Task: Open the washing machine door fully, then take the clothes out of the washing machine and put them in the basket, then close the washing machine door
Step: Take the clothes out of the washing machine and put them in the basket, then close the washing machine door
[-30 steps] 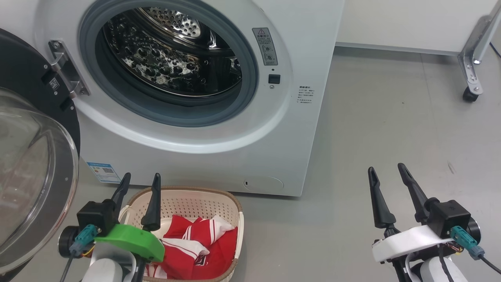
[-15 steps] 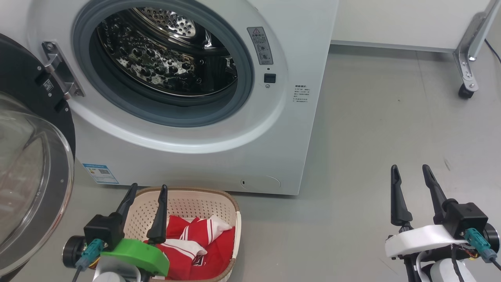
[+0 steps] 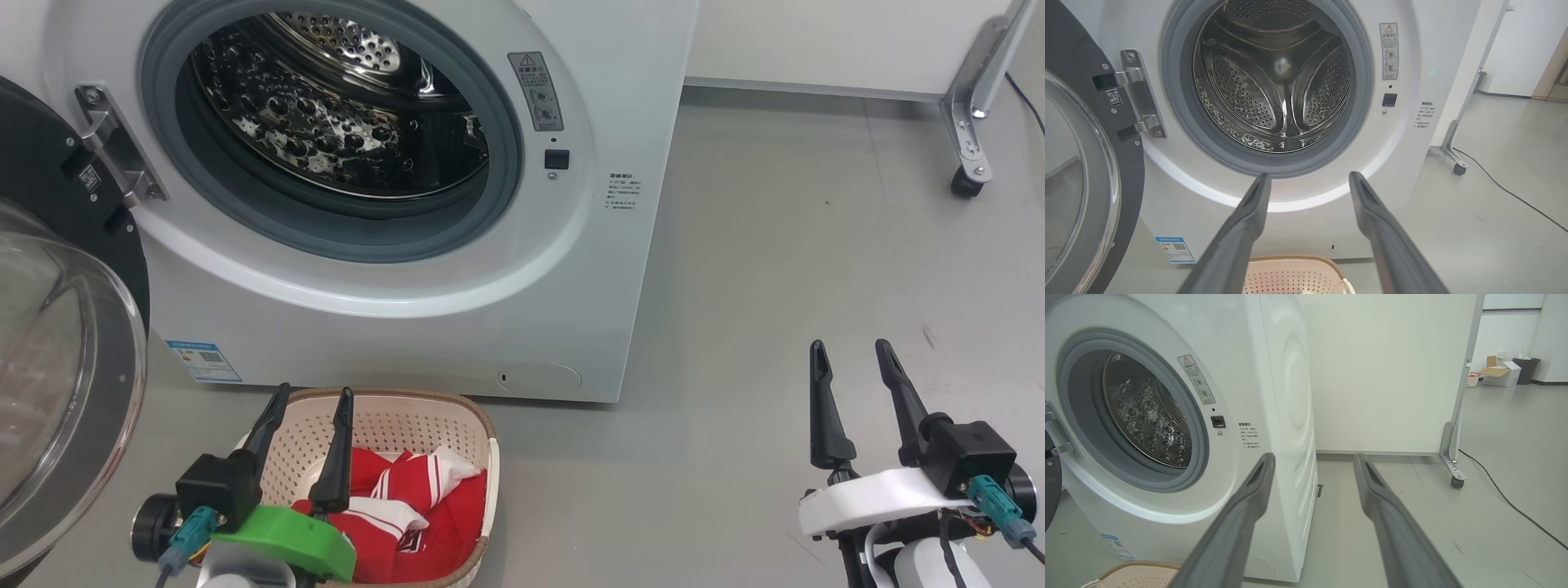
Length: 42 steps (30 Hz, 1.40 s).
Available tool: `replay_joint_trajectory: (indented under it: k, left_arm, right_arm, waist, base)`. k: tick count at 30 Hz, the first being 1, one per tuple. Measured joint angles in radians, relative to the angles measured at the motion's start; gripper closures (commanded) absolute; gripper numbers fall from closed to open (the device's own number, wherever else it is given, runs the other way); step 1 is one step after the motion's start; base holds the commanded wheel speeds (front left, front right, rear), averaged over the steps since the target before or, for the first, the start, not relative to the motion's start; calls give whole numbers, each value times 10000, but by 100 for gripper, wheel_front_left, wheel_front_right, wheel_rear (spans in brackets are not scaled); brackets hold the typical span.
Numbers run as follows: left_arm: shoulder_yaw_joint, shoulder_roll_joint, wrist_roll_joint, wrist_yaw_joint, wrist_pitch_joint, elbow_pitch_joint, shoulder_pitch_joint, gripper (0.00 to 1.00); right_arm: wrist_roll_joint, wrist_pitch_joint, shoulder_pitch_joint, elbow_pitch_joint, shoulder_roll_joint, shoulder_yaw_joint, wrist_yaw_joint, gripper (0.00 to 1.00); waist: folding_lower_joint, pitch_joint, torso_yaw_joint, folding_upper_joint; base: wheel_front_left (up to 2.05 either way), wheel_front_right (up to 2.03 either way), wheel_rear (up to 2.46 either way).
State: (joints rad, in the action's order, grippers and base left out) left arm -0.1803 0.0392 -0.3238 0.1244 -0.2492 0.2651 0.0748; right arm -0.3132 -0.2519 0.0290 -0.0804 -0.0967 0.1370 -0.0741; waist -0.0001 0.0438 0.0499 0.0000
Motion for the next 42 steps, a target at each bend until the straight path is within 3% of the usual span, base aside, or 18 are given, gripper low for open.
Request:
replay_joint_trajectory:
  k: [22, 42]
  left_arm:
    - [29, 2, -61, -2, 0, -153, -244, 0]
    - [19, 4, 98, -6, 0, -320, -245, 0]
  right_arm:
    - [17, 0, 4, -8, 23, 134, 0, 0]
    - [19, 0, 4, -58, 19, 180, 10, 0]
  waist:
    - [0, -18, -84, 0]
    - [0, 24, -192, 0]
  base:
    - [-10, 15, -4]
    - [-86, 86, 0]
